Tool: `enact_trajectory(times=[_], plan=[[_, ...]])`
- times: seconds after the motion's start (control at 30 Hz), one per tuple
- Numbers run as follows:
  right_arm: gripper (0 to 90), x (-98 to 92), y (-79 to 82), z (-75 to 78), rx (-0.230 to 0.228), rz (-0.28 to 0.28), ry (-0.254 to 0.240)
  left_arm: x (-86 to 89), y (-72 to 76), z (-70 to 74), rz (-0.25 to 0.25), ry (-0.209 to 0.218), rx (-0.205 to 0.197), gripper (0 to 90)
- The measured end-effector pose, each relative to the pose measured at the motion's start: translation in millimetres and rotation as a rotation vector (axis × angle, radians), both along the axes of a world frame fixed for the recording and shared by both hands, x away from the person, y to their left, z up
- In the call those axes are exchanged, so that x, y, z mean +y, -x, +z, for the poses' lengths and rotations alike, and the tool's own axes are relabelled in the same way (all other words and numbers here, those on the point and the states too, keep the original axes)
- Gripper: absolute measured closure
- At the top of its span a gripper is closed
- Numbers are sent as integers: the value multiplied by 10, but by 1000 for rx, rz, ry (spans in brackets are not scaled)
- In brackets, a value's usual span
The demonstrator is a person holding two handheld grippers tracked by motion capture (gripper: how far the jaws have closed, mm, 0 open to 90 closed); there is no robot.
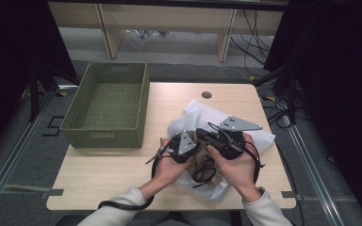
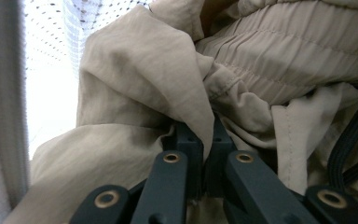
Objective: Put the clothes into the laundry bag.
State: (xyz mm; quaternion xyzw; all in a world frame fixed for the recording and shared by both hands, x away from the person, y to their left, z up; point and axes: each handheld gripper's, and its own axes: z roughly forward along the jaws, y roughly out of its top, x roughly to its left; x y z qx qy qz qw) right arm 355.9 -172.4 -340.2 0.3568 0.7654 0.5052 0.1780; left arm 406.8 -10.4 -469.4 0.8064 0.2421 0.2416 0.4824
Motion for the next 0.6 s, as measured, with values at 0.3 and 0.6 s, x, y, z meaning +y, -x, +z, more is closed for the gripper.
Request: enact_trajectory(times=[0.3, 0.6], plan=[[898, -58, -42, -26, 6, -39, 1, 110, 100, 62, -58, 23, 25, 648], [898, -78, -53, -34, 7, -55, 6, 417, 320, 247, -79, 59, -3, 497]])
